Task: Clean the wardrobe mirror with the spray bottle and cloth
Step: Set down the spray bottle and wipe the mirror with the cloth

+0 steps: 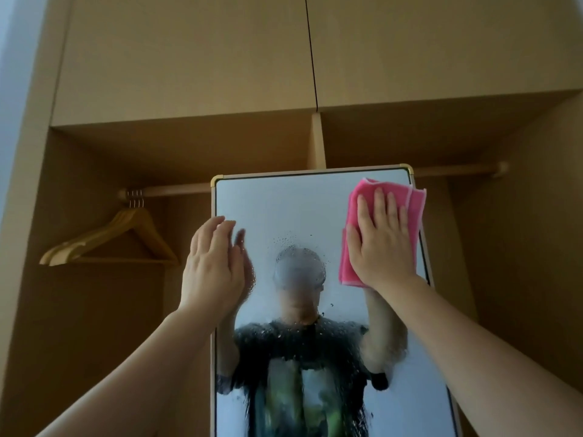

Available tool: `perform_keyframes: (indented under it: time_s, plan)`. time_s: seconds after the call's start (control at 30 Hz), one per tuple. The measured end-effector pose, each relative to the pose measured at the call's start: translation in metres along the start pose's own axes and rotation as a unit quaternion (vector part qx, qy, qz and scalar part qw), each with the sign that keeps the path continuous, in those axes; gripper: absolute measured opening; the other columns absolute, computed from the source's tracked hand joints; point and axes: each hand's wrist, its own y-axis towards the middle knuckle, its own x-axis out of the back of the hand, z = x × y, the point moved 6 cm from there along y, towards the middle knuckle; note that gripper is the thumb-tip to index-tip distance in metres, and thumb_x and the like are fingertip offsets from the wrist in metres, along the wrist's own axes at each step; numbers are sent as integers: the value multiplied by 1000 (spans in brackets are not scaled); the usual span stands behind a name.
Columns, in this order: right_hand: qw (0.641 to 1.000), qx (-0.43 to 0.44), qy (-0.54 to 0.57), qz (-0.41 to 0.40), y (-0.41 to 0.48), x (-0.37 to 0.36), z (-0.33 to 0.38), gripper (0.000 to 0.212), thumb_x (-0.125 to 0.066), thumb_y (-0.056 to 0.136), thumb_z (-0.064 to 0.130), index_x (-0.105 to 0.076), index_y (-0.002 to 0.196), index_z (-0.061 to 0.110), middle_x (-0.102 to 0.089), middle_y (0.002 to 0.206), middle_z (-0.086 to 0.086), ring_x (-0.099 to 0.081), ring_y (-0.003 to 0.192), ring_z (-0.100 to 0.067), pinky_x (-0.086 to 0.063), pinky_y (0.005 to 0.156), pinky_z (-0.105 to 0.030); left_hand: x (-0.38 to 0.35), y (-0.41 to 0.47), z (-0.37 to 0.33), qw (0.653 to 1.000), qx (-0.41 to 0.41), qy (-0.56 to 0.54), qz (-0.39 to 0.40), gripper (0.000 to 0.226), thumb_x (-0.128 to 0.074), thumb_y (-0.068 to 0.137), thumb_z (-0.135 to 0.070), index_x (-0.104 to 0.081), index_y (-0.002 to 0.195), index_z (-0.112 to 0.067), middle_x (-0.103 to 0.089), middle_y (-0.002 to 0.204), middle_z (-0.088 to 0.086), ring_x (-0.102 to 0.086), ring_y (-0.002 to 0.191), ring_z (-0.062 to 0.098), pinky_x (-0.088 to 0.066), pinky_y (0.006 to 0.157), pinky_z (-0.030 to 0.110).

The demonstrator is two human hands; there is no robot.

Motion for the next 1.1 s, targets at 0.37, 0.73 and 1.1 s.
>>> perform_keyframes:
  time_s: [0.37, 0.73, 1.1]
  plan:
    - [999, 36, -18, 7, 39, -2, -28, 67, 0, 97, 51, -11, 155, 19, -11, 161, -10, -6, 148, -34, 3, 119, -46, -25, -6, 21, 993, 104, -56, -18, 46, -36, 90, -5, -38, 136, -6, -43, 137, 13, -48, 118, 29, -38, 88, 27]
    - [998, 57, -13, 10, 43, -26, -35, 67, -1, 97, 49, -13, 154, 16, -12, 161, -12, -8, 148, -33, 2, 120, -44, -43, -18, 45, 977, 171, -130, 1, 55, -35, 97, -6, -23, 148, -22, -47, 141, 1, -42, 124, 7, -31, 93, 14]
    - [998, 65, 11, 2, 8, -49, -37, 62, -8, 102, 45, -20, 153, 13, -20, 159, -14, -14, 147, -34, -9, 120, -49, -59, -19, 57, 969, 190, -154, -4, 53, -35, 100, -8, -24, 149, -26, -41, 146, -6, -31, 127, 0, -21, 85, 1]
